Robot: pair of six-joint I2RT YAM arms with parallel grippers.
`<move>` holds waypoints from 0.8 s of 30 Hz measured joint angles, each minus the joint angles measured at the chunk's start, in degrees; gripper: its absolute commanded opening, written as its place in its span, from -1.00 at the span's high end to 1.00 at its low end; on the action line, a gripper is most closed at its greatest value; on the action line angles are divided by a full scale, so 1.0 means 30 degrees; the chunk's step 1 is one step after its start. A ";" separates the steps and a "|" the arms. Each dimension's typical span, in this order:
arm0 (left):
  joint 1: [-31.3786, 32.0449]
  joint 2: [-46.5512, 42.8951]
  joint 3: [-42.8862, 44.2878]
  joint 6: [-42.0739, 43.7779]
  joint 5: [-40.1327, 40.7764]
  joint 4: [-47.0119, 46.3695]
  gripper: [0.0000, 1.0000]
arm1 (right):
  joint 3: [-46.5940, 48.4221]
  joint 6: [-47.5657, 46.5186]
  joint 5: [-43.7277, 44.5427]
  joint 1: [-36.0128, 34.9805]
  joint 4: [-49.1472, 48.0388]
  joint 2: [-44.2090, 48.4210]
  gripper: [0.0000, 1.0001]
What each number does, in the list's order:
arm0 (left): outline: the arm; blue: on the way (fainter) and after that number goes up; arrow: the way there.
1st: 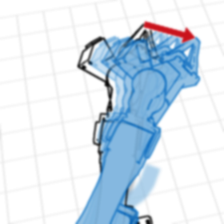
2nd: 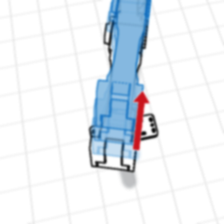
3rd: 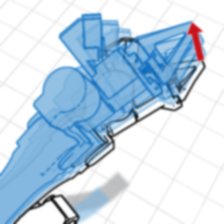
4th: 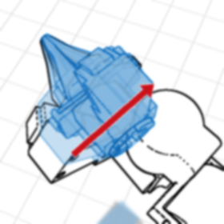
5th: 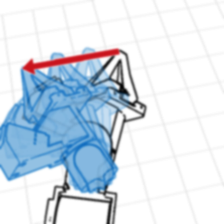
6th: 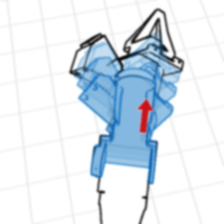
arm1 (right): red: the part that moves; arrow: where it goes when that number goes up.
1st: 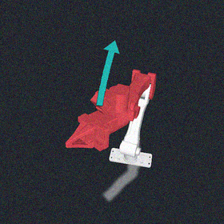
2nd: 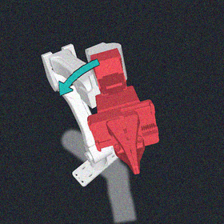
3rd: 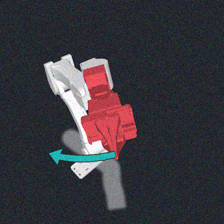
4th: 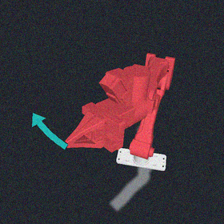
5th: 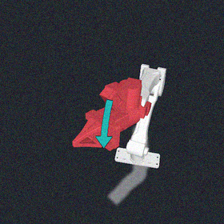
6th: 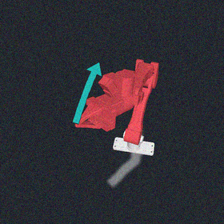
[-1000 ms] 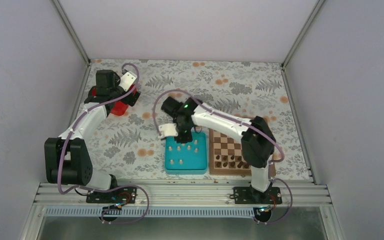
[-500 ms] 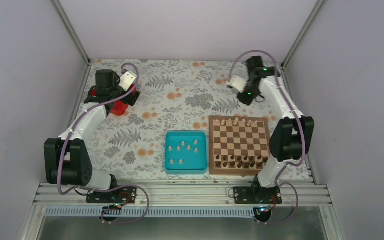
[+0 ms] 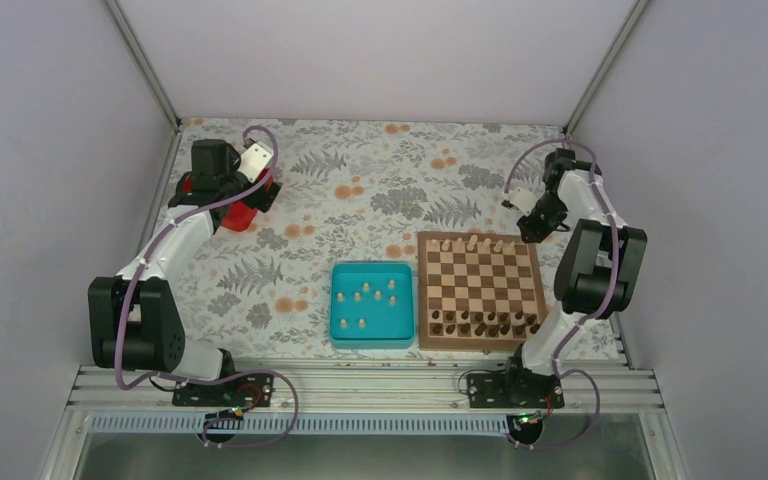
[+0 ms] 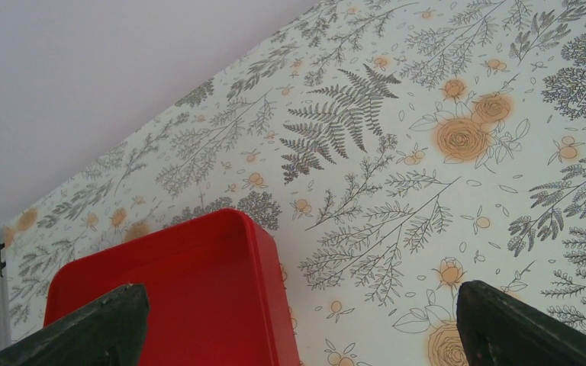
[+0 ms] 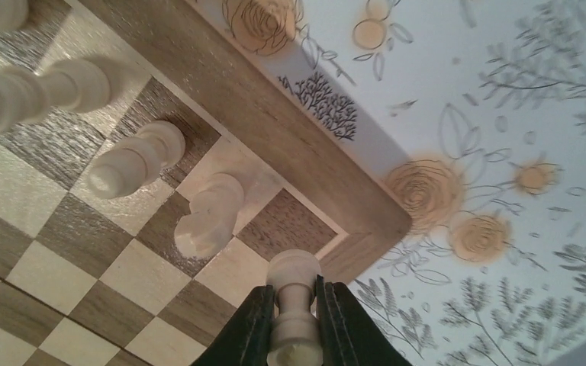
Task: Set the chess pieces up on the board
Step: Place the chess piece on the chessboard.
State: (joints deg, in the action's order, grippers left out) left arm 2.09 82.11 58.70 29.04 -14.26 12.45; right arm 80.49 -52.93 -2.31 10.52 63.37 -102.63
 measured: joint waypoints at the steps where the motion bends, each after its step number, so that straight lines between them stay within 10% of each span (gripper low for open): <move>1: 0.0007 0.0000 0.0000 0.0000 -0.0007 0.0000 -1.00 | -0.0160 -0.0015 -0.0007 0.0051 -0.0087 -0.0182 0.71; 24: 0.0007 -0.0182 0.0000 0.0000 -0.0146 0.0007 -1.00 | -0.0685 -0.0087 -0.0029 0.0423 -0.1260 -0.1960 0.68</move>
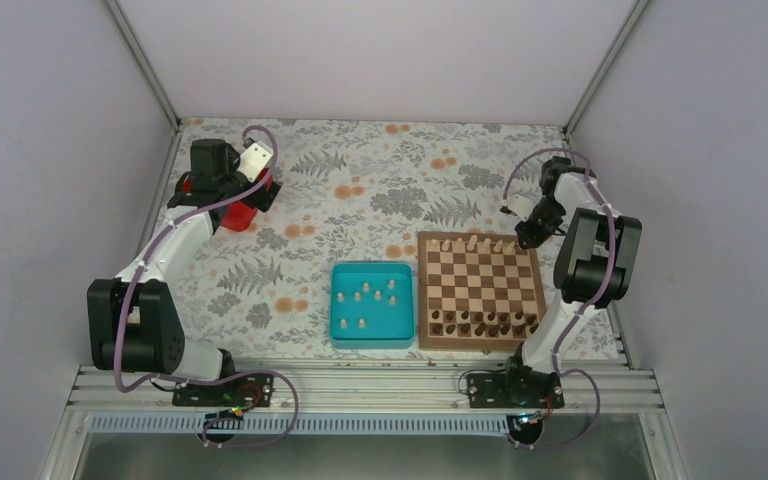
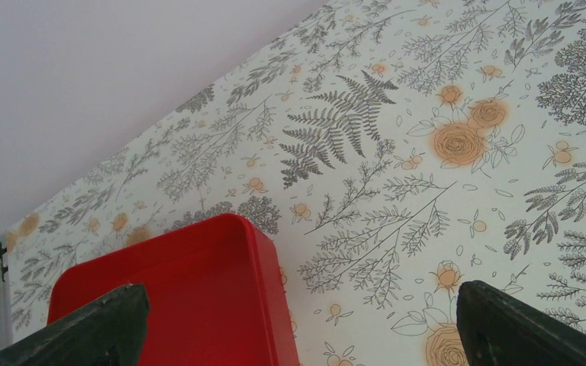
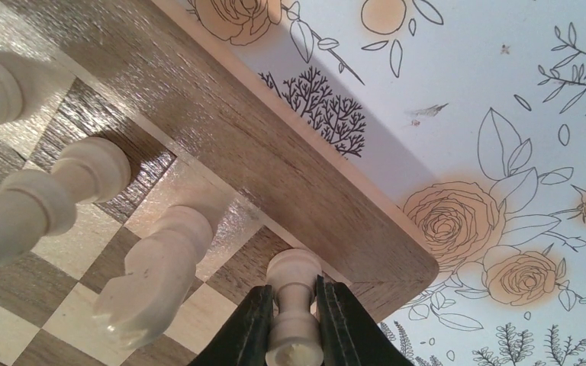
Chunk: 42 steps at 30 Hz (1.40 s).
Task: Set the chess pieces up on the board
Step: Place the chess piece on the chessboard, then pick up the chess piece from the storage box.
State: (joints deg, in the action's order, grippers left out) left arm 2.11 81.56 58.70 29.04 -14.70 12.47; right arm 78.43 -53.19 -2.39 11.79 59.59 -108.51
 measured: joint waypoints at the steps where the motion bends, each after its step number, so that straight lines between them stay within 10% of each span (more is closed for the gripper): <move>1: -0.0007 0.0000 0.0000 0.0000 0.0000 0.0000 -1.00 | 0.0000 0.0000 0.0000 0.0007 0.0000 0.0000 0.68; 24: -0.0007 0.0000 0.0000 0.0000 0.0000 -0.0007 -1.00 | -0.0430 -0.0160 -0.0189 0.0102 0.0321 0.0335 0.67; 34: 0.0000 0.0000 0.0000 0.0000 0.0000 -0.0007 -1.00 | -0.0430 -0.0306 -0.0189 0.0102 0.0270 0.0364 0.08; 42: 0.0000 0.0000 0.0000 -0.0007 0.0000 -0.0007 -1.00 | 0.0838 -0.0350 -0.0095 0.0073 0.1195 0.2200 0.01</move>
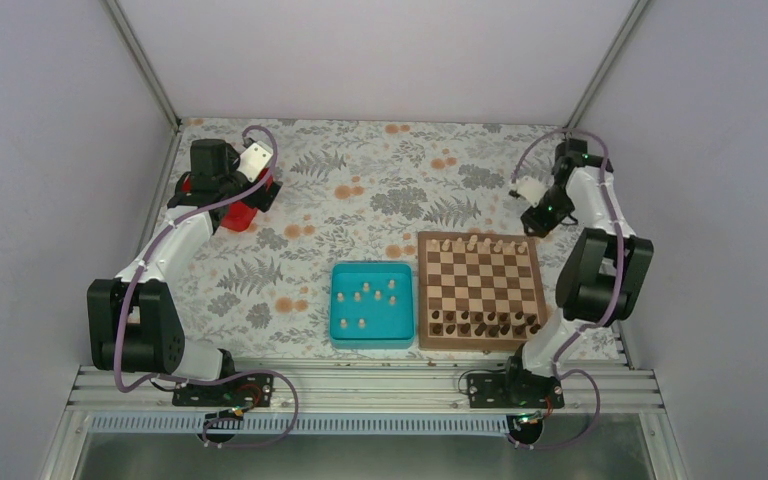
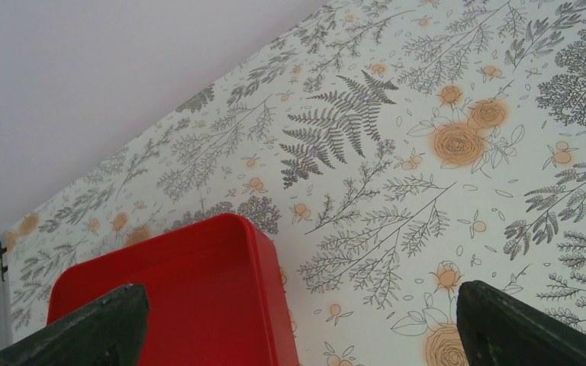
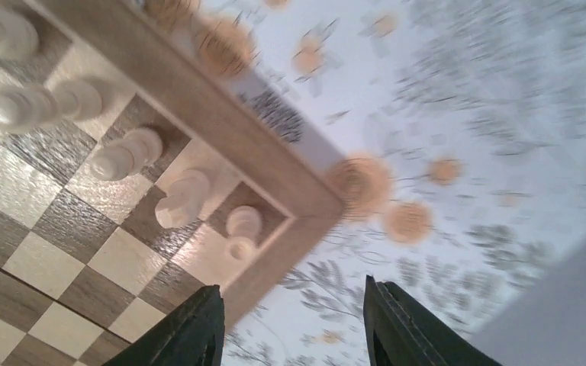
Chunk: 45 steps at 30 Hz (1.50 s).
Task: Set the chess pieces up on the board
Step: Pick up the chess piece from the storage box.
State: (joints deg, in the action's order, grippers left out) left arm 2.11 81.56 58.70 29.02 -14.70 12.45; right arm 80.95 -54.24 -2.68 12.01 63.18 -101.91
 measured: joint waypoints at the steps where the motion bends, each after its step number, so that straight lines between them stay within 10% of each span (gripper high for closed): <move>1: -0.0007 0.0000 0.0000 -0.0015 0.0000 0.0000 -1.00 | 0.0590 0.0007 0.0015 -0.0073 0.0189 0.0386 0.00; 7: -0.0007 0.0000 0.0000 -0.0029 -0.0007 0.0000 -1.00 | 0.3483 0.0583 0.0401 -0.2783 0.0911 0.2528 -0.05; 21: 0.0000 -0.0321 0.0000 -0.0036 0.0015 -0.0036 -1.00 | 0.4568 0.3089 -0.0328 -1.8207 0.1617 -0.0765 -0.06; 45: 0.0000 -0.0969 0.0000 -0.0044 0.0022 -0.0124 -1.00 | 0.3220 0.3665 -0.1945 -2.3737 -0.1639 -0.4626 0.01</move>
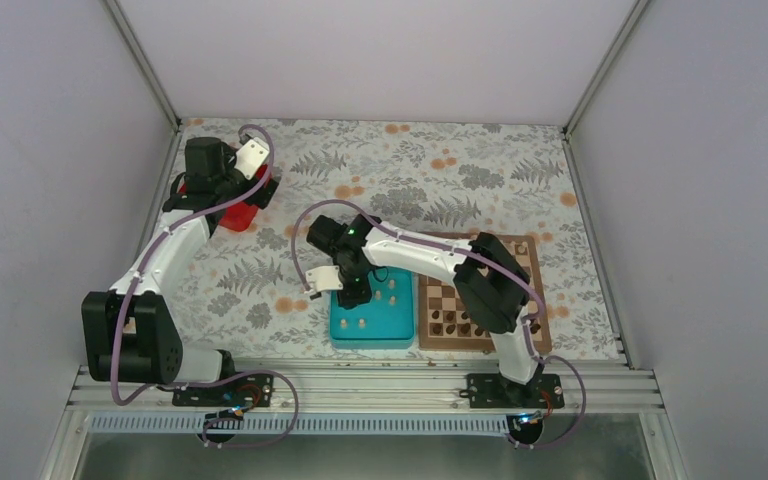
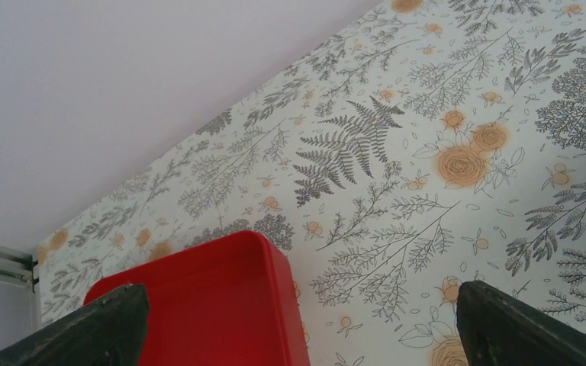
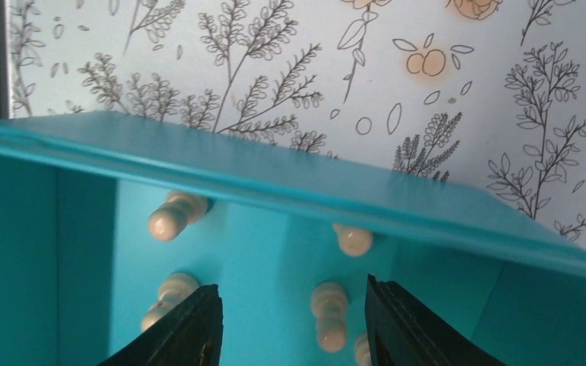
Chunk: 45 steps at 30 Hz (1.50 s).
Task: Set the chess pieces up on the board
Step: Pick up the chess piece from the storage box.
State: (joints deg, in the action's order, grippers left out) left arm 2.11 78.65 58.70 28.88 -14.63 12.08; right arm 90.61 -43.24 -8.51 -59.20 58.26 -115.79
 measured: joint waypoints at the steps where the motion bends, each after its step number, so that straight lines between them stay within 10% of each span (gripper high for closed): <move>1: 0.0000 -0.0022 0.0000 0.0000 0.0000 -0.0007 -1.00 | 0.0000 0.0000 0.0000 0.0000 -0.0153 -0.0109 0.01; 14: 0.0000 -0.0022 -0.0036 -0.0007 0.0000 -0.0007 -1.00 | 0.0036 -0.0007 -0.0087 0.0000 -0.1253 -0.1042 0.02; 29: 0.0000 -0.0022 -0.0189 0.0000 0.0000 -0.0007 -1.00 | 0.0036 0.0051 -0.0073 0.0007 -0.1668 -0.1712 0.90; 45: 0.0000 -0.0022 -0.0189 0.0000 0.0000 -0.0007 -1.00 | 0.0787 0.0095 0.0364 0.2674 0.0517 0.2353 0.89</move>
State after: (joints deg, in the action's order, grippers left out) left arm 2.11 78.59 58.13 28.88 -14.63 12.05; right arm 92.97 -42.96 -7.42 -51.18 59.81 -108.73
